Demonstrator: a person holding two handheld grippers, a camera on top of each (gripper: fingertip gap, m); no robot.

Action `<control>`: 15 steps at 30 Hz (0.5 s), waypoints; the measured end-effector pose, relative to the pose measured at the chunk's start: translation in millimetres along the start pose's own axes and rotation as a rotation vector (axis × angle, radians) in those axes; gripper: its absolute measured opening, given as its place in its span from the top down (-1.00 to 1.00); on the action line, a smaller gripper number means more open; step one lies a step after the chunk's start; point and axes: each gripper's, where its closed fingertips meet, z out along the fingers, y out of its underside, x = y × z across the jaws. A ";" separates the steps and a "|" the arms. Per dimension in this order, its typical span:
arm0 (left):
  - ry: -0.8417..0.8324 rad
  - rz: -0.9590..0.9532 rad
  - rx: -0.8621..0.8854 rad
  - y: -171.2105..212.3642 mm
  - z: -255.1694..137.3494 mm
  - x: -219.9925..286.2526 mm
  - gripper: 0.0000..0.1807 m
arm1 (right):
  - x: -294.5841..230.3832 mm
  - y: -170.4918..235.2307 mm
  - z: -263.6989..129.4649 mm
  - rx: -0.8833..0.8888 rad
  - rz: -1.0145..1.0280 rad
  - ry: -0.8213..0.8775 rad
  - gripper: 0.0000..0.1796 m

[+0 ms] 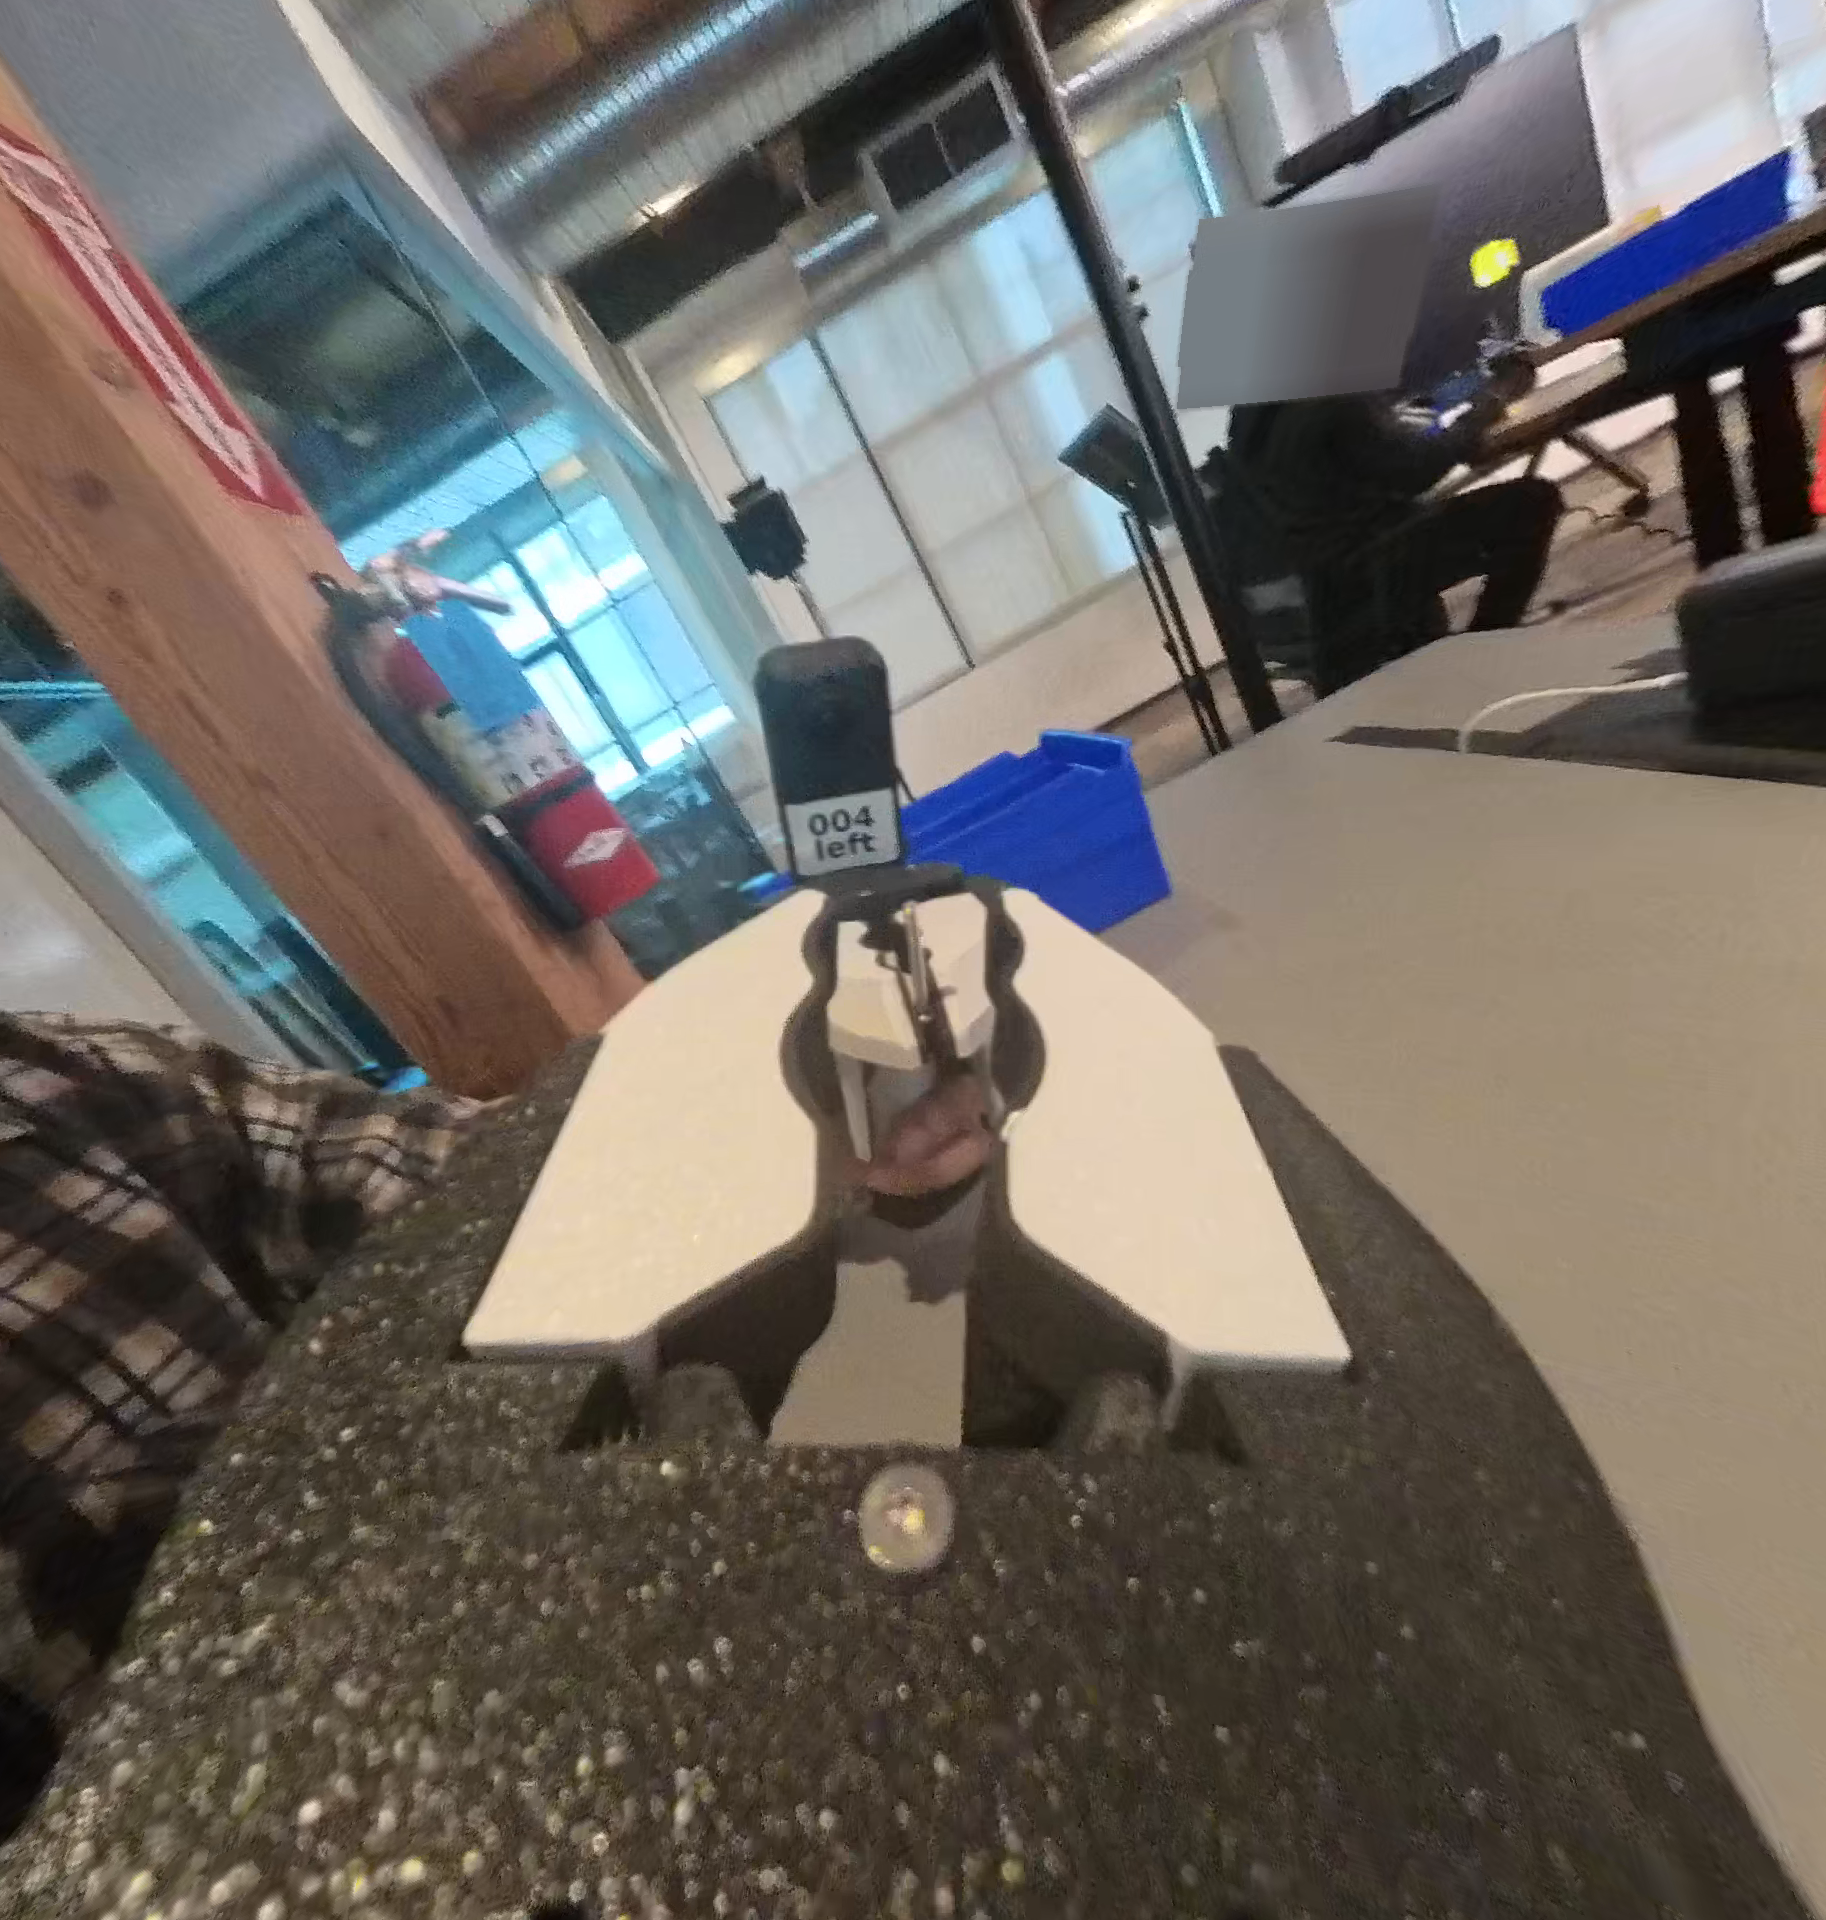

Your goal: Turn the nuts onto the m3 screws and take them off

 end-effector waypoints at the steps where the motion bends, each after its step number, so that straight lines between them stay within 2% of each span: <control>1: 0.005 -0.004 0.002 0.0 0.1 0.6 0.96 | -1.1 2.5 2.6 0.000 0.006 -0.013 0.73; 13: 0.024 -0.002 -0.006 1.4 2.0 5.1 0.96 | -7.3 17.6 19.2 -0.108 -0.033 -0.059 0.89; 15: 0.029 0.003 -0.012 2.1 2.3 6.3 0.96 | -6.3 19.0 19.4 -0.123 -0.041 -0.054 0.97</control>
